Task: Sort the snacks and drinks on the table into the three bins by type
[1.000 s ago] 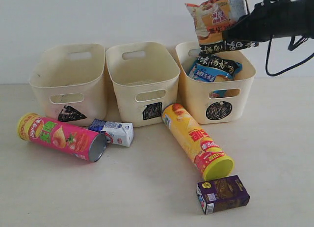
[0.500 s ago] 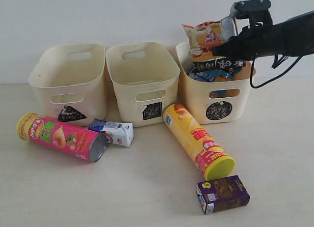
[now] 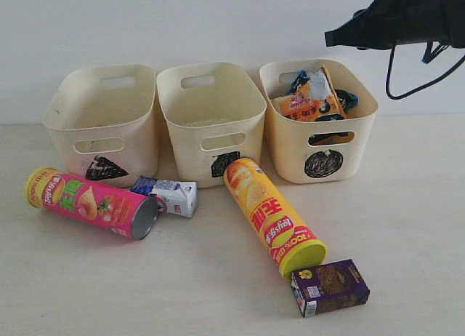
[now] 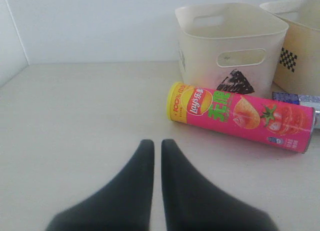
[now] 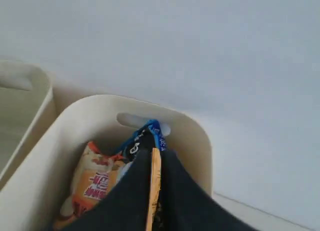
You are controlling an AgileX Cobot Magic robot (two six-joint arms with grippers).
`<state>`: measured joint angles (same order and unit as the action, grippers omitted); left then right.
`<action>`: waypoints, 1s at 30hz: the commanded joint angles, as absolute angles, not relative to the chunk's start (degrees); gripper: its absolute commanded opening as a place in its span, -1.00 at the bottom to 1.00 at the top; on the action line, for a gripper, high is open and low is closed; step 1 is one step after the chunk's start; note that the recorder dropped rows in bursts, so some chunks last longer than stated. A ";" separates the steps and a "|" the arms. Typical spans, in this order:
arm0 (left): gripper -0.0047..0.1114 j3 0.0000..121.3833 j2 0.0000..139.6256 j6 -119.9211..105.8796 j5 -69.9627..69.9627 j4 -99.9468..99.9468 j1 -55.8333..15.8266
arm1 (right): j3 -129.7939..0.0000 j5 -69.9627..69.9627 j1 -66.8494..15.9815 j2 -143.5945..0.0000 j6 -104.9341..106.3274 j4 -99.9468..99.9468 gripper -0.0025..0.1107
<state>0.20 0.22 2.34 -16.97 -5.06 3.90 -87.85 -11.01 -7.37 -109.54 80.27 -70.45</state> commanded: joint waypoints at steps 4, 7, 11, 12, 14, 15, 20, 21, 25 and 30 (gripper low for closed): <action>-0.84 0.00 0.00 2.14 -16.76 -5.15 3.94 | -88.12 -29.60 -7.29 -105.87 79.53 -54.44 -0.96; -0.84 0.00 0.00 2.14 -16.76 -5.15 3.94 | -88.12 -36.40 -7.29 -104.43 77.16 -45.36 -0.96; -0.84 0.00 0.00 2.14 -16.76 -5.15 3.94 | -88.12 -42.41 -7.29 -101.72 61.02 -26.03 -0.96; -0.84 0.00 0.00 2.14 -16.76 -5.15 3.94 | -88.12 -43.49 -6.85 -101.31 56.03 -22.42 -0.96; -0.84 0.00 0.00 2.14 -16.76 -5.15 3.94 | -88.80 -47.33 -5.66 -101.10 47.22 -18.02 -0.96; -0.84 0.00 0.00 2.14 -16.76 -5.15 3.94 | -89.37 -49.60 -4.95 -101.10 43.44 -17.38 -0.96; -0.84 0.00 0.00 2.14 -16.76 -5.15 3.94 | -90.37 -58.29 1.07 -100.60 30.19 -17.37 -0.96; -0.84 0.00 0.00 2.14 -16.76 -5.15 3.94 | -90.37 -59.08 2.15 -100.59 28.21 -17.37 -0.96; -0.84 0.00 0.00 2.14 -16.76 -5.15 3.94 | -90.21 -63.91 7.13 -99.25 20.61 -17.37 -0.96; -0.84 0.00 0.00 2.14 -16.76 -5.15 3.94 | -85.67 -63.58 10.34 -94.56 19.98 -16.59 -0.96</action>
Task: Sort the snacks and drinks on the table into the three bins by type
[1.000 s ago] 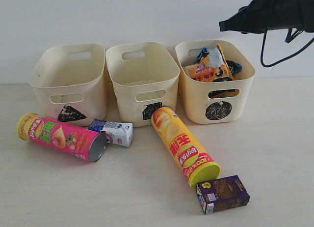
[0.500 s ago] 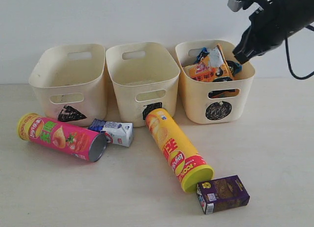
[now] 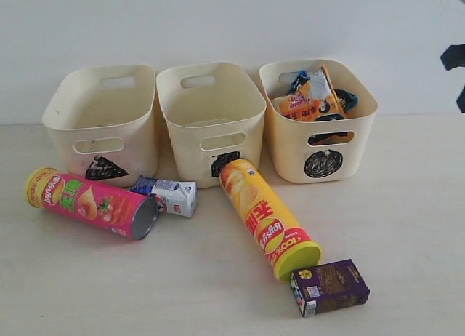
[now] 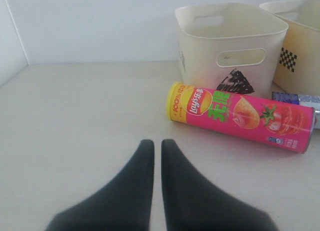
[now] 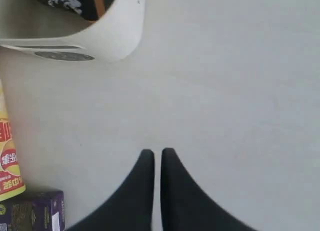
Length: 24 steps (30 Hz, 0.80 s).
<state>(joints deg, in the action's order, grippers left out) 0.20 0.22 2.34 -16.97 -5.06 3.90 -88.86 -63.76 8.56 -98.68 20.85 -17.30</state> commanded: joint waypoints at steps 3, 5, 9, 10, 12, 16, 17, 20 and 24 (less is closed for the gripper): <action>-0.84 0.00 0.00 2.14 -16.76 -5.15 3.94 | -81.09 -58.12 10.24 -90.18 19.98 -15.05 -0.96; -0.84 0.00 0.00 2.14 -16.76 -5.15 3.94 | -77.28 -53.52 10.24 -86.60 19.98 -15.66 -0.96; -0.84 0.00 0.00 2.14 -16.76 -5.15 3.94 | -70.33 -47.66 10.24 -78.98 20.09 -16.32 -0.96; -0.84 0.00 0.00 2.14 -16.76 -5.15 3.94 | -68.61 -47.37 10.24 -77.44 20.22 -16.49 -0.96; -0.84 0.00 0.00 2.14 -16.76 -5.15 3.94 | -65.09 -46.03 10.24 -73.60 22.67 -18.92 -0.96; -0.84 0.00 0.00 2.14 -16.76 -5.15 3.94 | -58.85 -45.21 10.24 -66.67 31.35 -27.96 -0.96; -0.84 0.00 0.00 2.14 -16.76 -5.15 3.94 | -57.34 -45.21 10.24 -64.92 34.23 -29.86 -0.96; -0.84 0.00 0.00 2.14 -16.76 -5.15 3.94 | -53.52 -45.21 10.24 -60.18 37.76 -35.43 -0.96; -0.84 0.00 0.00 2.14 -16.76 -5.15 3.94 | -52.05 -45.80 10.24 -56.16 35.28 -38.74 -0.96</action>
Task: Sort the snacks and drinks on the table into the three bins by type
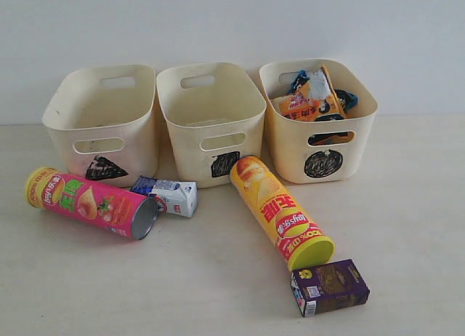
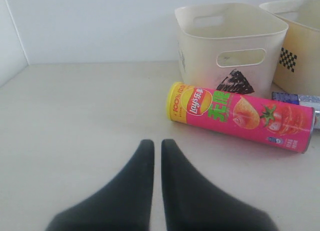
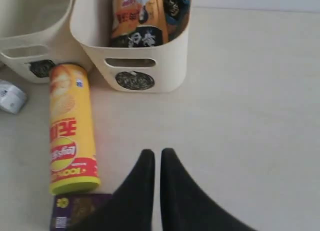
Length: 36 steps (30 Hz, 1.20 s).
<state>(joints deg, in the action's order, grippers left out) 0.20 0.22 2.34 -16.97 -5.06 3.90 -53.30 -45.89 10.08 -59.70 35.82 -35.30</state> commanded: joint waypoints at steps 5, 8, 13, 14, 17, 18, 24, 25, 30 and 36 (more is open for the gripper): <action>-0.84 0.00 0.00 2.14 -16.76 -5.15 3.94 | -52.05 -44.90 10.24 -52.59 35.28 -38.74 -0.96; -0.84 0.00 0.00 2.14 -16.76 -5.15 3.94 | -52.05 -43.65 10.24 -51.35 35.54 -38.74 -0.96; -0.84 0.00 0.00 2.14 -16.76 -5.15 3.94 | -52.05 -42.37 9.94 -50.71 36.51 -38.48 -0.96; -0.84 0.00 0.00 2.14 -16.76 -5.15 3.94 | -51.60 -42.10 9.56 -50.52 36.92 -38.34 -0.96; -0.84 0.00 0.00 2.14 -16.76 -5.15 3.94 | -47.91 -37.01 8.04 -46.41 39.71 -38.79 -0.96; -0.84 0.00 0.00 2.14 -16.76 -5.15 3.94 | -46.52 -35.99 7.75 -45.49 39.83 -38.79 -0.96; -0.84 0.00 0.00 2.14 -16.76 -5.15 3.94 | -37.11 -32.67 6.77 -37.52 40.73 -37.78 -0.96; -0.84 0.00 0.00 2.14 -16.76 -5.15 3.94 | -36.15 -32.67 6.77 -36.56 40.73 -37.78 -0.96; -0.84 0.00 0.00 2.14 -16.76 -5.15 3.94 | -30.60 -32.08 6.77 -30.09 41.29 -37.78 -0.96; -0.84 0.00 0.00 2.14 -16.76 -5.15 3.94 | -24.92 -30.24 6.38 -23.83 41.36 -37.78 -0.96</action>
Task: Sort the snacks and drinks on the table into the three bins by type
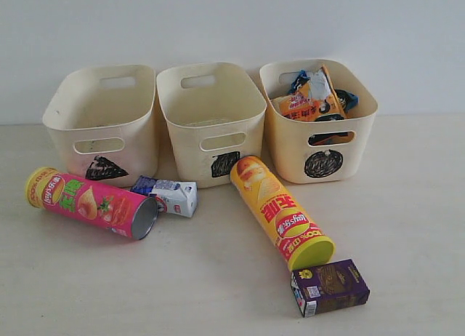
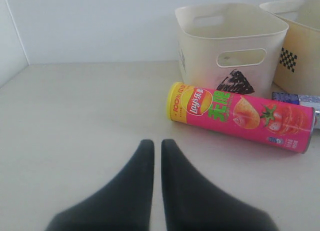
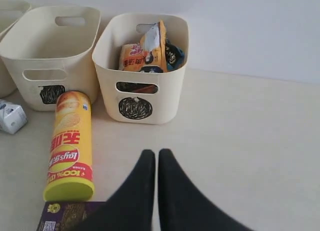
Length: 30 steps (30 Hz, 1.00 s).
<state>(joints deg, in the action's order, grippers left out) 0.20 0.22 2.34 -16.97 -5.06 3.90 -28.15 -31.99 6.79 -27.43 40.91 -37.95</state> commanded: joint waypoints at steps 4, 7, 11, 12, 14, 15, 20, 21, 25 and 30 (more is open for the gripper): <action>-0.84 0.00 0.00 2.14 -16.76 -5.15 3.94 | -21.32 -28.06 2.95 -21.32 41.42 -37.88 -0.96; -0.84 0.00 0.00 2.14 -16.76 -5.15 3.94 | -19.04 -26.46 0.81 -19.63 41.42 -37.88 -0.96; -0.84 0.00 0.00 2.14 -16.76 -5.15 3.94 | -16.68 -25.17 1.93 -14.54 41.00 -37.88 -0.96; -0.84 0.00 0.00 2.14 -16.76 -5.15 3.94 | -16.01 -24.90 2.37 -12.89 41.00 -37.98 -0.96; -0.84 0.00 0.00 2.14 -16.76 -5.15 3.94 | -14.70 -24.50 2.41 -9.99 41.00 -37.99 -0.96; -0.84 0.00 0.00 2.14 -16.76 -5.15 3.94 | -14.39 -24.52 2.41 -8.53 41.00 -37.99 -0.96; -0.84 0.00 0.00 2.14 -16.76 -5.15 3.94 | -13.99 -24.86 2.41 -5.29 41.00 -37.86 -0.96; -0.84 0.00 0.00 2.14 -16.76 -5.15 3.94 | -13.99 -24.86 2.41 -5.29 41.00 -37.86 -0.96; -0.84 0.00 0.00 2.14 -16.76 -5.15 3.94 | -13.99 -25.03 2.41 -5.32 41.00 -37.86 -0.96; -0.84 0.00 0.00 2.14 -16.76 -5.15 3.94 | -13.85 -24.80 2.41 -5.32 38.75 -36.81 -0.96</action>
